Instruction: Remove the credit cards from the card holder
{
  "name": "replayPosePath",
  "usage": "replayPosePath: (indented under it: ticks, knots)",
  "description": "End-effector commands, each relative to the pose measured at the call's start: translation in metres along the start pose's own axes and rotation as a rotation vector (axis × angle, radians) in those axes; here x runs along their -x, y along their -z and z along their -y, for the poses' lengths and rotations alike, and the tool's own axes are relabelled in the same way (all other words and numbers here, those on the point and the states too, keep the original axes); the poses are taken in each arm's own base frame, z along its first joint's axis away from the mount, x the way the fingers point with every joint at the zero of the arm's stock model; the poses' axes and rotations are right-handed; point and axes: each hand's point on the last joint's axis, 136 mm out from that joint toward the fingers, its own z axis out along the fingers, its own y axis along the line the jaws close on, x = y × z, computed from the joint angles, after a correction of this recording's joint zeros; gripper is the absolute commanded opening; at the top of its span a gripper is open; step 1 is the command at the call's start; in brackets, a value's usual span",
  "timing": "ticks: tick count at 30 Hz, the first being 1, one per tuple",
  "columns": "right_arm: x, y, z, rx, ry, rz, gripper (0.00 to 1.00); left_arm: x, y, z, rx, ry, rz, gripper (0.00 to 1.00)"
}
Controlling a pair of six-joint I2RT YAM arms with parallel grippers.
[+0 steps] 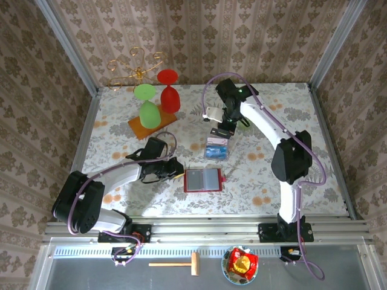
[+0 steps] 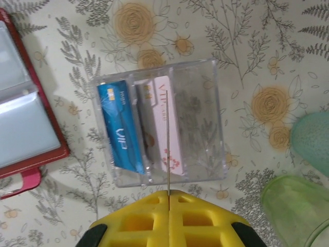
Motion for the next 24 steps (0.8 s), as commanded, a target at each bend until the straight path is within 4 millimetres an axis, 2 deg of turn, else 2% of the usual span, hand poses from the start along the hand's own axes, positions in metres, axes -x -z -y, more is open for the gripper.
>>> replayPosePath:
  ticks: [1,6,11,18,24]
  knots:
    - [0.000,-0.004,0.000,0.059,0.032,-0.013,0.00,0.004,0.002,-0.002,0.011,-0.001,0.007,0.12]
    - [0.005,-0.017,0.010,0.094,0.043,-0.027,0.00,0.009,0.003,-0.003,0.015,0.009,0.021,0.12]
    - [0.004,-0.032,0.012,0.148,0.050,-0.056,0.00,0.010,0.004,-0.008,0.019,0.025,0.024,0.11]
    - [0.000,-0.055,0.005,0.219,0.053,-0.079,0.00,0.011,0.004,-0.012,0.027,0.036,0.015,0.12]
    - [-0.004,-0.064,-0.002,0.264,0.050,-0.097,0.00,0.012,0.004,-0.014,0.028,0.043,0.013,0.12]
